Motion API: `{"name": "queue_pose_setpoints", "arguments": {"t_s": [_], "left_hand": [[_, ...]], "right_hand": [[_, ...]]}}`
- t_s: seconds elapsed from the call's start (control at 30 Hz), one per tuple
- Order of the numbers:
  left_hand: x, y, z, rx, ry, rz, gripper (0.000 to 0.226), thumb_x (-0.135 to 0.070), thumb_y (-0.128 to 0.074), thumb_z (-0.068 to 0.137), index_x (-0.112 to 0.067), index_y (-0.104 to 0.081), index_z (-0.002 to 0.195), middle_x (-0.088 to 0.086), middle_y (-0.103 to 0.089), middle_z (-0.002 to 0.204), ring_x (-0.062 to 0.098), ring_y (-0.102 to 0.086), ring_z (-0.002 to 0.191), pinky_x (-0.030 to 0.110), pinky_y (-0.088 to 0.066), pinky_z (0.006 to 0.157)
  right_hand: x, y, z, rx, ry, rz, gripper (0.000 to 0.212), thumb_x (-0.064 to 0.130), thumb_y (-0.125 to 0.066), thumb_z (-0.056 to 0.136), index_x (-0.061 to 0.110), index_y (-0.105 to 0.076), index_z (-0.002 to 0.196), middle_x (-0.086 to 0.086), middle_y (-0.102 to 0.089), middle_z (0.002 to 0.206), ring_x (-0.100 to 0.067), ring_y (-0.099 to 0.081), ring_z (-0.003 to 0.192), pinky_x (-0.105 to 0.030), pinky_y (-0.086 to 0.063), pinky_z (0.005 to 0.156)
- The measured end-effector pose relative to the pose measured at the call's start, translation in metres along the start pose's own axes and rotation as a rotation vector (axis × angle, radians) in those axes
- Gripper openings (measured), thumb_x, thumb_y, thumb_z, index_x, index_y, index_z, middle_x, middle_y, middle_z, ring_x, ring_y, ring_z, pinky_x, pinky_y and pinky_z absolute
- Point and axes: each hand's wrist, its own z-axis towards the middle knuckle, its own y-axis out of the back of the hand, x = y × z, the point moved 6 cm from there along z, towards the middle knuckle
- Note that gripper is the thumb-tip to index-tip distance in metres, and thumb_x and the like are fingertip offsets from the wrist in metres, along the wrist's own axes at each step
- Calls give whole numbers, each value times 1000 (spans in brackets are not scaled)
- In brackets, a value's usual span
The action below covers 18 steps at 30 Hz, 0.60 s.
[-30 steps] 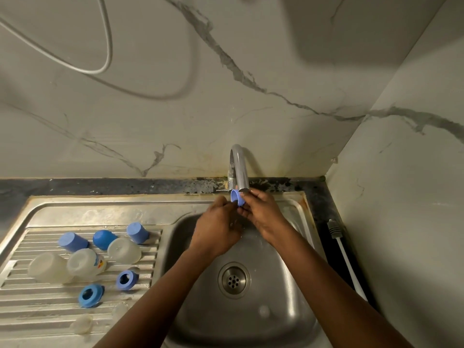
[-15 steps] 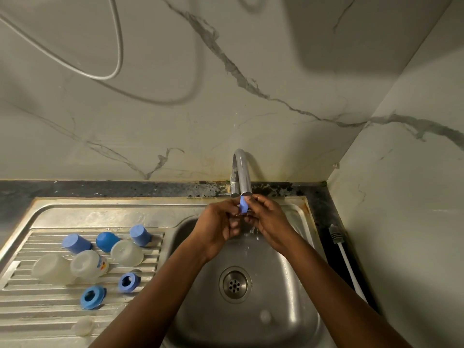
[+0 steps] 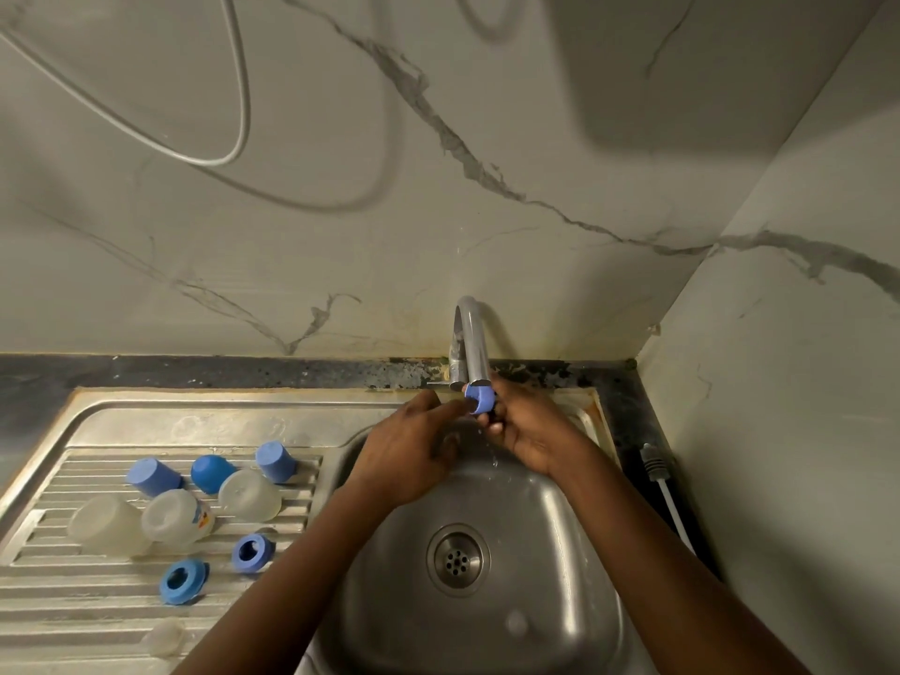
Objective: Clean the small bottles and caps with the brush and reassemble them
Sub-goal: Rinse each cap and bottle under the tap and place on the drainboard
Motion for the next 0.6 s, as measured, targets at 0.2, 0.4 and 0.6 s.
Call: {"name": "queue_pose_setpoints", "arguments": {"t_s": [0.2, 0.4, 0.6], "left_hand": [[-1, -16, -6, -20, 18, -267, 45, -28, -68, 98, -37, -58, 141, -8, -54, 131, 10, -62, 107, 26, -55, 83], [-12, -30, -4, 58, 429, -1379, 33, -35, -57, 107, -9, -77, 113, 14, -77, 102, 21, -70, 92, 35, -59, 85], [-10, -38, 4, 28, 655, -1734, 39, -36, -60, 106, -5, -73, 126, 14, -73, 92, 19, -68, 81, 29, -59, 73]], "right_hand": [[-2, -7, -7, 117, 15, 54, 21, 19, -67, 100, 7, -67, 117, -18, -69, 96, -21, -67, 73, -22, -55, 60], [-7, -2, -3, 28, 131, -79, 17, 22, -68, 99, 10, -77, 108, -10, -71, 87, -13, -57, 65, -23, -49, 59], [-3, -6, -7, 21, 253, -93, 21, 20, -62, 102, 10, -80, 107, -10, -73, 81, -13, -57, 61, -25, -47, 58]]}}
